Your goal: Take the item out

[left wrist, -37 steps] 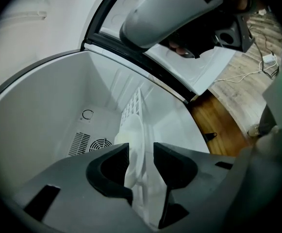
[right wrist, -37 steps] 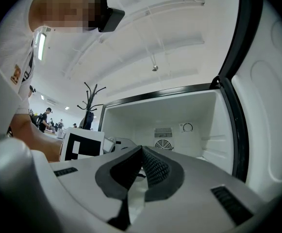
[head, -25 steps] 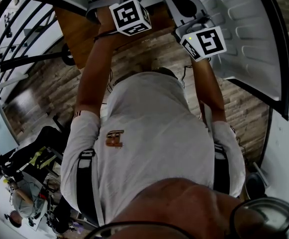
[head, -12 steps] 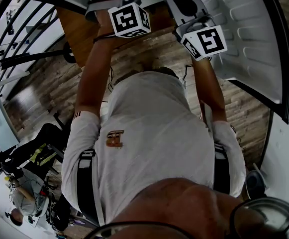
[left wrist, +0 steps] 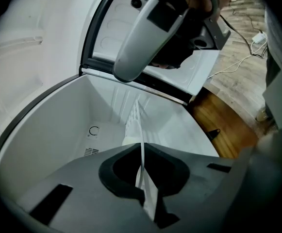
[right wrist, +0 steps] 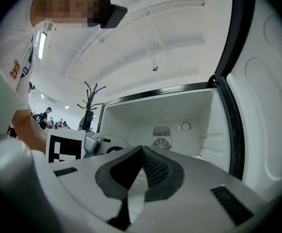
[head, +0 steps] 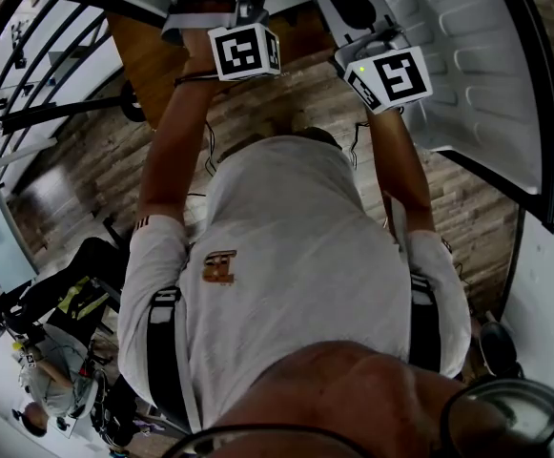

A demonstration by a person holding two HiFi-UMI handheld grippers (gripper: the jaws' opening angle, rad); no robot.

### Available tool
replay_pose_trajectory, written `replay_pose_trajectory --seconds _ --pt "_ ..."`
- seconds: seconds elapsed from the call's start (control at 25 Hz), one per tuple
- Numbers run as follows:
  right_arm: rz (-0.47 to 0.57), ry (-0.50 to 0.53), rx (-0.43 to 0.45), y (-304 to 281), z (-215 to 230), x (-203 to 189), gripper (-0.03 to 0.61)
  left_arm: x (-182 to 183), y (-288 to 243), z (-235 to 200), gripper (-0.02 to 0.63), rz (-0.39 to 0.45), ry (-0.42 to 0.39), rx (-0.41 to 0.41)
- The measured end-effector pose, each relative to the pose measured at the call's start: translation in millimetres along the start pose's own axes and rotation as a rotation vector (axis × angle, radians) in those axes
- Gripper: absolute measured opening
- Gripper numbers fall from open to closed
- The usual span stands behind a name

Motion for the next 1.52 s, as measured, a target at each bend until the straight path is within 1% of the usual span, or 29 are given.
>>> replay_pose_trajectory --seconds 0.24,0.6,0.96,1.28,1.52 --pt "0.0 0.012 -0.006 -2 -3 6 0.032 3 14 2 0.026 0.038 -0.051 0.005" --pt "0.019 0.016 -0.02 4 -7 11 0.034 11 37 5 0.026 0.077 -0.076 0.039" --pt "0.022 0.029 -0.024 8 -29 15 0.032 16 69 4 0.026 0.112 -0.082 0.066" --pt "0.01 0.043 -0.037 10 -39 17 0.032 13 79 5 0.026 0.134 -0.088 0.065" --pt "0.002 0.048 -0.042 14 -40 21 0.032 17 81 3 0.026 0.149 -0.088 0.068"
Point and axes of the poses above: the fingertips, and each gripper's own axes: y backward along the fingers, z to its right, x out of its top, the point moved 10 cm from there along y, backward along the fingers, and after that the axes turned 14 degrees about z, right-handed, at the moved point
